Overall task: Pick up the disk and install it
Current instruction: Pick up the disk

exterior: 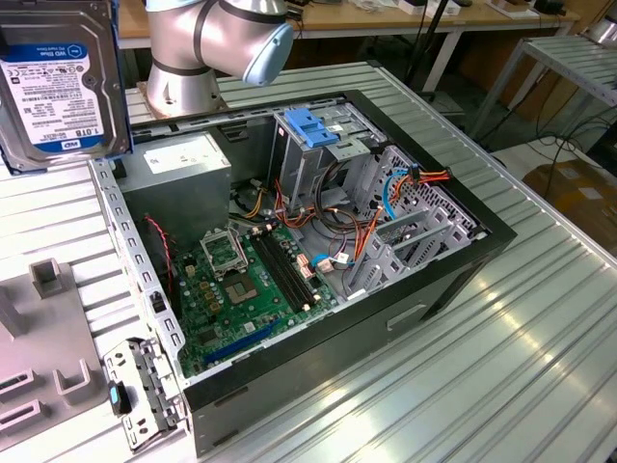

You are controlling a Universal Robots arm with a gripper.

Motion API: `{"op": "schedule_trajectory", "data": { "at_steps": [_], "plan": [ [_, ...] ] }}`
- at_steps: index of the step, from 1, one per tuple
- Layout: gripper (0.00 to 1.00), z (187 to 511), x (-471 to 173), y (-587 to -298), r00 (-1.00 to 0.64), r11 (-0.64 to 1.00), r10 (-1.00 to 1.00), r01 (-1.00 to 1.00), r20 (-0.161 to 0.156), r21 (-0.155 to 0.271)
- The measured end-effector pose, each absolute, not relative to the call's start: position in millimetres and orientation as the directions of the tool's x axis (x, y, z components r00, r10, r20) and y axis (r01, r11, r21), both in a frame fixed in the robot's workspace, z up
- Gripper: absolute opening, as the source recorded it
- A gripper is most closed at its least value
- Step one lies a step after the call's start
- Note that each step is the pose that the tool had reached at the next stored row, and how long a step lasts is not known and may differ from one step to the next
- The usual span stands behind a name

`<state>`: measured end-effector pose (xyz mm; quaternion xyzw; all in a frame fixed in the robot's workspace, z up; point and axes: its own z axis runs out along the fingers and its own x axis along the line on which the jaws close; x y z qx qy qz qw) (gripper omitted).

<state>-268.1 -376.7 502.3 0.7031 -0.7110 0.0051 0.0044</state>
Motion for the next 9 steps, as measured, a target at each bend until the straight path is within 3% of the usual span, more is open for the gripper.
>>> {"op": "schedule_trajectory", "data": {
  "at_steps": [9],
  "plan": [
    [0.37,501,-251,-377,-0.012,0.012,-1.000,-1.000,0.019,-0.001]
  ]
}}
